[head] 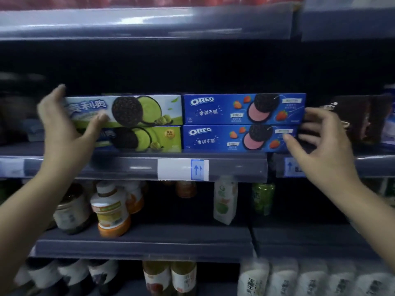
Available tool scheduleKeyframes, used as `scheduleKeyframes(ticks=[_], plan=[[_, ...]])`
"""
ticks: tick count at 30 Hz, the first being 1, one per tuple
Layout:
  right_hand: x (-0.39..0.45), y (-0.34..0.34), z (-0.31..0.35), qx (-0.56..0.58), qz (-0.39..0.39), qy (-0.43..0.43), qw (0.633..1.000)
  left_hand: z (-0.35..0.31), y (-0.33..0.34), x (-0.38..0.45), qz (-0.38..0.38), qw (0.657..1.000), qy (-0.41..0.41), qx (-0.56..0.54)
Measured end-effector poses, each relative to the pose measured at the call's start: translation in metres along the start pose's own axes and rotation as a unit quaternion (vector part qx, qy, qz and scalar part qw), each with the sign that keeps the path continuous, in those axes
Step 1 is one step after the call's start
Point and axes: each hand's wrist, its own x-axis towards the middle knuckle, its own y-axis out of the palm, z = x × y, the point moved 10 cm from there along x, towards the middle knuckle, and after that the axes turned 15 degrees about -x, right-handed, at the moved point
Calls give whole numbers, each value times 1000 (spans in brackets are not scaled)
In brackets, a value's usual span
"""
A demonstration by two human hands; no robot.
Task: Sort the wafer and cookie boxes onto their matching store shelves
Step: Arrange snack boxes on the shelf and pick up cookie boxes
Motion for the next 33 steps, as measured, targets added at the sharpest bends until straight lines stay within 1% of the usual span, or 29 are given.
scheduleKeyframes(ticks=[3, 7, 10, 14, 16, 19, 21, 23, 26, 28, 33], plan=[[4, 4, -2, 26, 1, 18, 999, -11, 0, -4, 7, 1000, 8, 9], [9, 16, -4, 37, 15, 55, 998, 2, -4, -8, -1, 998, -39, -41], [10, 21, 1, 48, 19, 58, 997, 6, -3, -14, 0, 996, -61, -66], [10, 22, 2, 48, 12, 64, 997, 11, -9, -13, 5, 998, -40, -42], [9, 23, 2, 45, 10, 65, 997, 14, -11, -13, 6, 998, -43, -38], [8, 22, 2, 42, -3, 69, 997, 23, -8, -12, -6, 995, -77, -56], [10, 20, 1, 40, -16, 82, 996, 26, -6, -10, -7, 995, -88, -39], [12, 19, -4, 34, -22, 96, 995, 31, -6, -8, -9, 993, -104, -46], [13, 22, -4, 10, -4, 88, 996, 39, -10, -5, -20, 986, -144, -82], [13, 23, -4, 4, 6, 93, 996, 43, -12, -1, -17, 983, -160, -86], [14, 27, -12, 59, 18, 132, 989, 50, -14, 7, 4, 973, -181, -145]])
